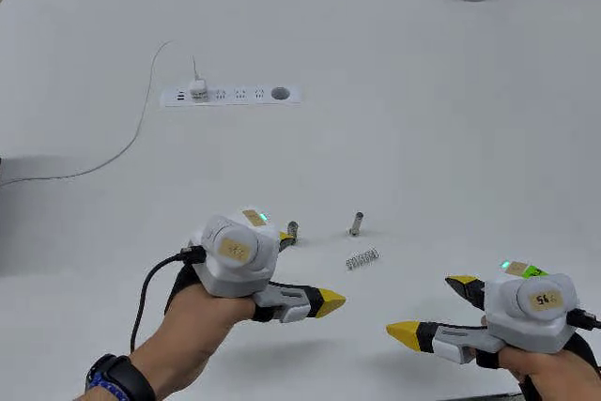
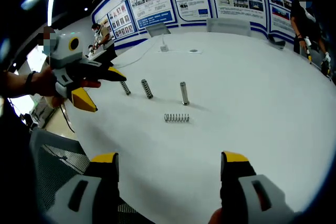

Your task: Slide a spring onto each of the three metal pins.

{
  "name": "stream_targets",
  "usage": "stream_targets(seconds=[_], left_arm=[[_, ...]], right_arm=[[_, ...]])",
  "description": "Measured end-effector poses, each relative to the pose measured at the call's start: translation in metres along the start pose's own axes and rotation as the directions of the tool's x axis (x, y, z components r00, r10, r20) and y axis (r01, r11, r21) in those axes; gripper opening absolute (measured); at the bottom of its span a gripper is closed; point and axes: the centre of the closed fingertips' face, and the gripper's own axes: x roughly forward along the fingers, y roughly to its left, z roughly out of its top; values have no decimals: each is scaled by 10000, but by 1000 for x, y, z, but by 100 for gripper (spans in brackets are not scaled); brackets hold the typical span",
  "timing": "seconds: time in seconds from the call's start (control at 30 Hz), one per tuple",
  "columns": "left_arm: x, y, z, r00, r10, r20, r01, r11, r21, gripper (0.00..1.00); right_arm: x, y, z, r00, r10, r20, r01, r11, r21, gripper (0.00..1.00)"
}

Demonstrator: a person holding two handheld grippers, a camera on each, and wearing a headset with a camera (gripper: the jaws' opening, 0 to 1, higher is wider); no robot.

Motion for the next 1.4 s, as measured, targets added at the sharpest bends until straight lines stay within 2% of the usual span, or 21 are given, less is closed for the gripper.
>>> stream_targets(seconds=[0.53, 0.87, 1.13, 1.3, 1.4], left_arm=[[23, -8, 1, 9995, -296, -138, 297, 9995, 64, 70], [42, -10, -3, 9984, -420, -377, 423, 9991, 62, 68], [61, 2, -18, 9974, -203, -686, 187, 9995, -239, 66], [70, 8, -24, 9966, -128, -816, 104, 9995, -295, 61], [72, 11, -23, 9969, -21, -788, 0, 9996, -265, 57]], right_arm=[[-2, 0, -2, 10000, 49, 5, -49, 10000, 33, 81], [-2, 2, -4, 9999, 117, -57, -118, 9999, -51, 82], [-4, 1, -4, 9999, 134, -50, -134, 9999, -57, 82], [-5, 1, -6, 9999, 137, -44, -137, 9999, 8, 82], [-6, 1, -7, 9999, 145, -72, -145, 9999, 33, 82]])
